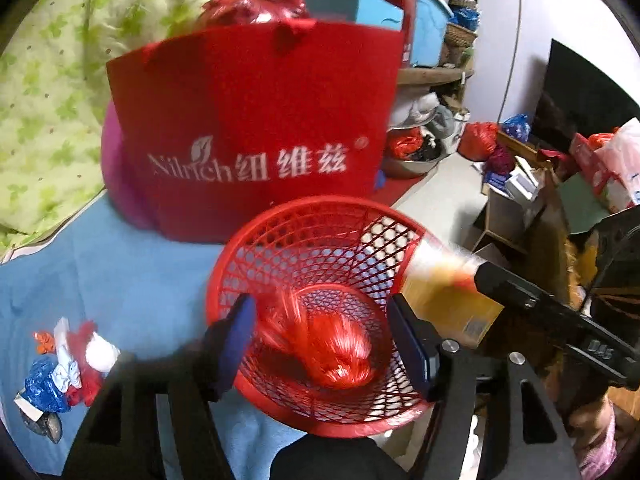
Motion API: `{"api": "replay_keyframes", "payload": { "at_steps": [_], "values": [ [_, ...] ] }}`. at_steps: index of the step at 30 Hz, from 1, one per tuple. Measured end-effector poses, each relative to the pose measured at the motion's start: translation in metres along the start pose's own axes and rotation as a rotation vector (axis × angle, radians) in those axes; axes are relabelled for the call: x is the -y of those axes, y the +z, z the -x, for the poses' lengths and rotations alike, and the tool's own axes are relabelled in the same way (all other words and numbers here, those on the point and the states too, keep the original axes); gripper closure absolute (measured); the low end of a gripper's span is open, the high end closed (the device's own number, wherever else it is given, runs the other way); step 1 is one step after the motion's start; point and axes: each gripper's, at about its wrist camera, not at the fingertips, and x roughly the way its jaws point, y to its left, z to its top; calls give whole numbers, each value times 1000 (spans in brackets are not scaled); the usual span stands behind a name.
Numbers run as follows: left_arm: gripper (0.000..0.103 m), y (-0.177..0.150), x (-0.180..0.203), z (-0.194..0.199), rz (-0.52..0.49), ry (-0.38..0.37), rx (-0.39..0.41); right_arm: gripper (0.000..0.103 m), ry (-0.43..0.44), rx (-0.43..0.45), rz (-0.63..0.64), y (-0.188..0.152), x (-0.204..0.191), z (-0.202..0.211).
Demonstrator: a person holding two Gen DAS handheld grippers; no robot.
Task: Collect trash
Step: 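Carry both items over the red mesh basket and open both tools, then bring both tools back to the trash pile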
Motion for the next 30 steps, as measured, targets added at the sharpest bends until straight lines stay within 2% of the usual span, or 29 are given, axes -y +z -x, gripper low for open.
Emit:
{"api": "replay_keyframes", "payload": {
  "at_steps": [1,6,10,17,20,24,30],
  "values": [
    [34,-3,-1,1,9,-1,-4,31,-2,-6,-10,-1,1,-1],
    [34,-21,-32,22,85,8,16,31,19,14,5,-3,-3,5],
    [31,-52,-61,48,140,54,46,31,64,45,63,-4,-31,14],
    [30,-144,-139,92,311,177,33,28,195,50,229,-13,-111,15],
    [30,-183,-174,107,393,257,36,27,246,6,285,-26,-145,2],
    [30,-239,-225,135,514,414,46,27,270,-81,354,-50,-183,-28],
    [30,-286,-279,161,644,513,59,27,277,-239,395,-89,-224,-89]
  ]
}}
